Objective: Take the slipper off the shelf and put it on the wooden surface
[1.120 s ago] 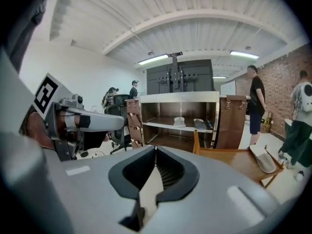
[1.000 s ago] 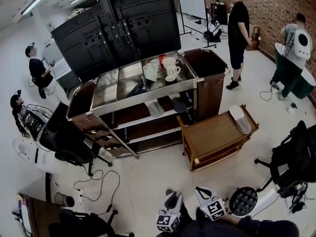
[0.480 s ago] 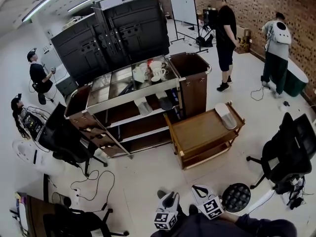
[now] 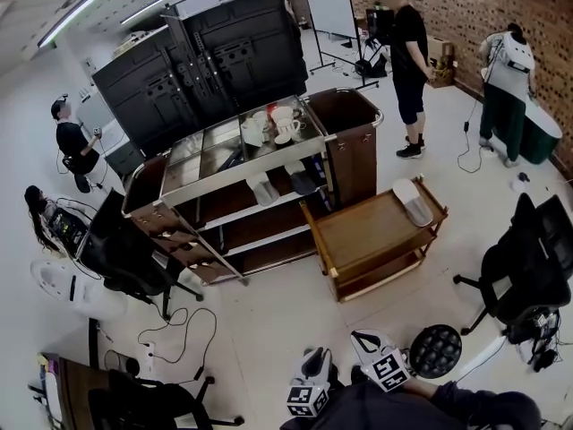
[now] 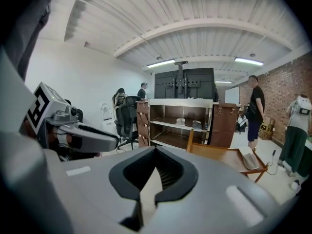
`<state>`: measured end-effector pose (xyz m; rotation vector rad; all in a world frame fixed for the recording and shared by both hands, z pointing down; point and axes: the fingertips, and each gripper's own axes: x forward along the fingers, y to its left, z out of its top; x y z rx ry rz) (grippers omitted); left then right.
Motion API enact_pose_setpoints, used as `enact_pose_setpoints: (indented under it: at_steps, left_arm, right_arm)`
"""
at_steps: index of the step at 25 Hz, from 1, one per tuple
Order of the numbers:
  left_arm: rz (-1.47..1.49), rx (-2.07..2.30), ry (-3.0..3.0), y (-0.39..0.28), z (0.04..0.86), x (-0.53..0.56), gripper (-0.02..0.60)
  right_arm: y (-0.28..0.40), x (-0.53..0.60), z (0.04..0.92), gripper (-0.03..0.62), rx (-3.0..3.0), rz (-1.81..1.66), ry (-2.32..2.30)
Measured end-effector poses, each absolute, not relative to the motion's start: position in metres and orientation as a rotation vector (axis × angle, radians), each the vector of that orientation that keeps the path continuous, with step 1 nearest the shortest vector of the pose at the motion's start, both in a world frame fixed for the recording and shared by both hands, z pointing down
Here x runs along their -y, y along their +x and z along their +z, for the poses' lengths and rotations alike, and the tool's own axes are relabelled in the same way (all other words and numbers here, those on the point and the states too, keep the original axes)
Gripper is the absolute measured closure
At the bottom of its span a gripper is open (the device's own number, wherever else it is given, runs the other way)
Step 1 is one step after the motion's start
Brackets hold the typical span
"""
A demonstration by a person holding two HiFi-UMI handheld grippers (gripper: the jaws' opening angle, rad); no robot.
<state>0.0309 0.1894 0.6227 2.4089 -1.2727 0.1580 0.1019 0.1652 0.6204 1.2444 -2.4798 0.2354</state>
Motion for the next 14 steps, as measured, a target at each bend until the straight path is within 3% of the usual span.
enact_pose_setpoints:
  at_steps: [5, 14]
  left_arm:
    - [0.109, 1.354, 2.364, 0.015, 0.617, -0.196, 0.549]
    - [0.098, 1.426, 2.33, -0.005, 0.624, -0.187, 0.551]
  right_arm:
    - [0.09, -0.173, 0.625, 0.594, 2.485, 0.246, 1.197]
    - [0.072, -0.16, 0.628, 0.594, 2.533, 0.202, 1.126]
